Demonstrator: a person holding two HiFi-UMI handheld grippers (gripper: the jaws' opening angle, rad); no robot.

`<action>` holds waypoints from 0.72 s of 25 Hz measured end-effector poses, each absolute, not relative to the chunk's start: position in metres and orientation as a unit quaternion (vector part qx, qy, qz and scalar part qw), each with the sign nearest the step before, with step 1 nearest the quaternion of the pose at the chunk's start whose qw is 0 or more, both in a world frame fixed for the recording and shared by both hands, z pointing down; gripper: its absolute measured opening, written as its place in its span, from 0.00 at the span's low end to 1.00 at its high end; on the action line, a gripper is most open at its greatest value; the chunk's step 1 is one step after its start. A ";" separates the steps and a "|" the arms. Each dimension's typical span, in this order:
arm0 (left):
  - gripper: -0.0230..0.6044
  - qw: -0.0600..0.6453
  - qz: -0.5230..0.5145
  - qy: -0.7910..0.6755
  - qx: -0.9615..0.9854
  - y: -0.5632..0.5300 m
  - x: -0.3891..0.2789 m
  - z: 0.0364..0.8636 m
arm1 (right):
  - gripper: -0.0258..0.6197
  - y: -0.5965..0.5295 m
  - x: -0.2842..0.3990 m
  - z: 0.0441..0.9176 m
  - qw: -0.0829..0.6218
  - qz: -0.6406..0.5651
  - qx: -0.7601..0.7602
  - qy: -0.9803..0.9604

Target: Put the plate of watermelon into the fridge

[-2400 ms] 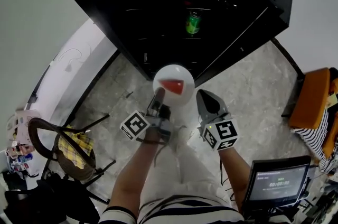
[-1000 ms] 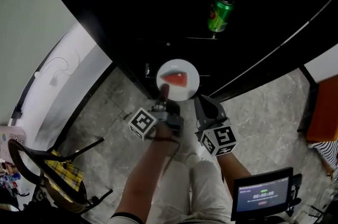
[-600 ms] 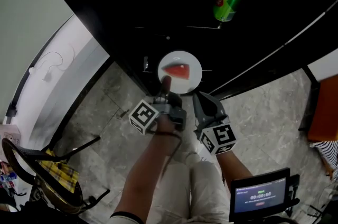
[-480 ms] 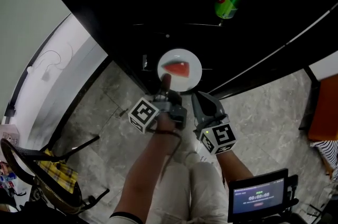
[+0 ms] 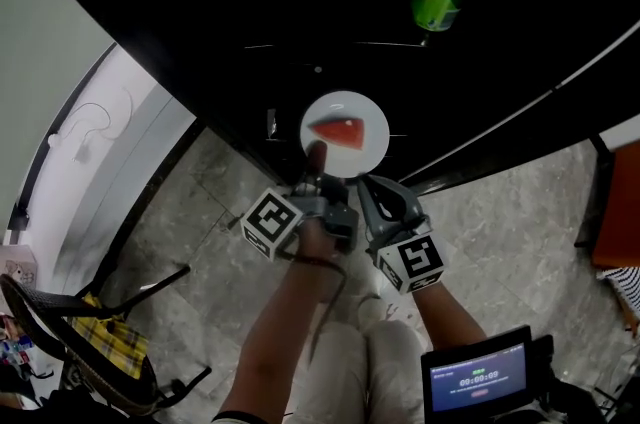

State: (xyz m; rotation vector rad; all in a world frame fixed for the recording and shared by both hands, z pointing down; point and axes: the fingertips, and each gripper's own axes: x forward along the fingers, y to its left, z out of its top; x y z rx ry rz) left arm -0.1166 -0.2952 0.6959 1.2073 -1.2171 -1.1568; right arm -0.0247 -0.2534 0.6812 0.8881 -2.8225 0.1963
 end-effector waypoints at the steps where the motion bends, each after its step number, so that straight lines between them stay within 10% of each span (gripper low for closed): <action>1: 0.09 0.512 -0.480 -0.507 0.500 -0.296 -0.117 0.695 | 0.04 -0.253 -0.027 0.682 0.085 0.063 0.294 -0.950; 11: 0.09 0.508 -0.463 -0.494 0.532 -0.305 -0.115 0.688 | 0.04 -0.259 -0.043 0.689 0.093 0.051 0.276 -0.955; 18: 0.26 0.430 -0.452 -0.532 0.573 -0.279 -0.137 0.686 | 0.04 -0.269 -0.045 0.692 0.077 0.064 0.290 -0.952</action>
